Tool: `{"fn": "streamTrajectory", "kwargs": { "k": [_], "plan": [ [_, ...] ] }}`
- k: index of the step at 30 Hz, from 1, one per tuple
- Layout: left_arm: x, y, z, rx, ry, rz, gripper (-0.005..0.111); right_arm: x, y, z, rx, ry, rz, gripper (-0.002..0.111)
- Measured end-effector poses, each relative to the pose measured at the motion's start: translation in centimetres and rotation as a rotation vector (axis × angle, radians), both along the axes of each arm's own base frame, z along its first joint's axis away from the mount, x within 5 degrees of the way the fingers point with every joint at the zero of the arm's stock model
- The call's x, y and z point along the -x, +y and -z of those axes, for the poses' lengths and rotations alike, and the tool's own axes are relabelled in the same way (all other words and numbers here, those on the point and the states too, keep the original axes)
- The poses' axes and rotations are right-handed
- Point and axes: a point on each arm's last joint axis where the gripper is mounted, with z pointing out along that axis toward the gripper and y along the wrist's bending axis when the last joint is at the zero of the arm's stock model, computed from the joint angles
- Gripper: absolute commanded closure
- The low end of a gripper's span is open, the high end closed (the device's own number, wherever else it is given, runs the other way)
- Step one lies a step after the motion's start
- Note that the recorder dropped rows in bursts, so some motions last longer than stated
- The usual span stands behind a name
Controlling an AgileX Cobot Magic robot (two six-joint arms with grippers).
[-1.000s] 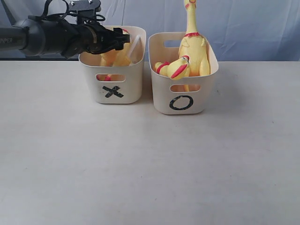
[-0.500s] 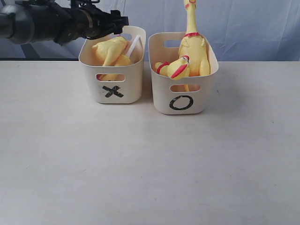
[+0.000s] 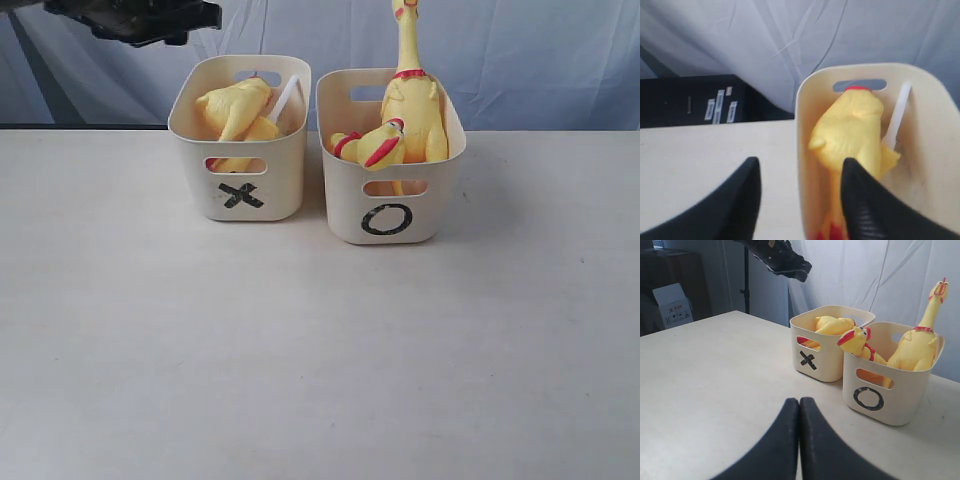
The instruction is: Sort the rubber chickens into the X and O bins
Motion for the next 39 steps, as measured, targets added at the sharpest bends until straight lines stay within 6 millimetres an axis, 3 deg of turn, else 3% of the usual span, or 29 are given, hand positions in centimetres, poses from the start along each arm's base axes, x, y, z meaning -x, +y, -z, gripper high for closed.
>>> {"fn": "streamTrajectory", "kwargs": {
  "k": [4,7,12,17,21,26,33,39],
  "plan": [
    [2.0,0.8,-1.7,-0.043,0.079,-0.004,0.107,0.0,0.0,0.0,0.000,0.000,0.000,0.108],
    [3.4,1.1,-2.3,-0.023,0.128,0.000,0.106,0.0,0.0,0.0,0.000,0.000,0.000,0.108],
    [7.0,2.2,-1.2,-0.026,0.231,-0.004,0.106,0.0,0.0,0.0,0.000,0.000,0.000,0.108],
    [12.6,4.1,-0.3,-0.032,0.268,-0.003,0.106,0.0,0.0,0.0,0.000,0.000,0.000,0.108],
    [17.7,5.8,-0.6,-0.009,0.212,0.013,0.106,0.0,0.0,0.0,0.000,0.000,0.000,0.108],
    [25.8,8.5,0.2,0.042,0.087,0.036,0.106,0.0,0.0,0.0,0.000,0.000,0.000,0.108],
    [32.2,10.8,1.3,0.091,-0.065,0.045,0.106,0.0,0.0,0.0,0.000,0.000,0.000,0.108],
    [36.3,11.9,1.6,0.077,-0.293,0.134,0.106,0.0,0.0,0.0,0.000,0.000,0.000,0.108]
  ]
}}
